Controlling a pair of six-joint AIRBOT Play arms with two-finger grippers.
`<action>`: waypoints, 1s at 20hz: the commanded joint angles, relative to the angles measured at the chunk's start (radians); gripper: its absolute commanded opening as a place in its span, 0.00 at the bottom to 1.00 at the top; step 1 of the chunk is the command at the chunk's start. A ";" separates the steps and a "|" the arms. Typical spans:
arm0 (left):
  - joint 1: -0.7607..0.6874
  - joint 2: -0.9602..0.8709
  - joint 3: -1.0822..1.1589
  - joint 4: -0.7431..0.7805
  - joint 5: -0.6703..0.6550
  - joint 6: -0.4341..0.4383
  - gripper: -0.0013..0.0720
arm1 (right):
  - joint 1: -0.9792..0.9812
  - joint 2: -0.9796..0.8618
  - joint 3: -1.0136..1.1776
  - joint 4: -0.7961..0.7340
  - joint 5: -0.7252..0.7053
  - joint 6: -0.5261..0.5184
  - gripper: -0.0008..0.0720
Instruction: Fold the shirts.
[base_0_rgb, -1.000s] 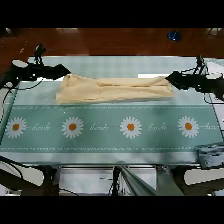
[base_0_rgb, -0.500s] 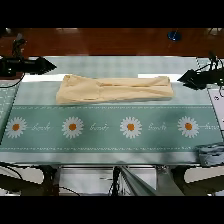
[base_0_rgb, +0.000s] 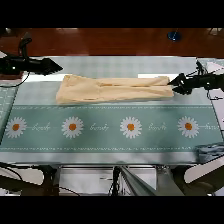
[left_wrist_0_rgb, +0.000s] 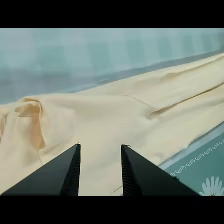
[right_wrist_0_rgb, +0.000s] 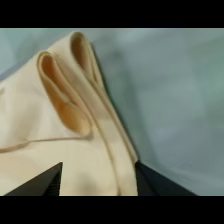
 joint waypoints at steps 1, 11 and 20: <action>-0.029 0.001 0.001 0.000 -0.007 0.003 0.46 | 0.067 -0.056 0.001 0.055 -0.066 0.006 0.75; -0.097 0.001 0.001 -0.029 -0.079 -0.059 0.28 | 0.098 0.132 0.052 0.083 0.031 -0.067 0.03; -0.454 -0.008 0.001 -0.161 0.060 -0.150 0.06 | 0.095 0.399 0.051 -0.219 0.254 -0.014 0.03</action>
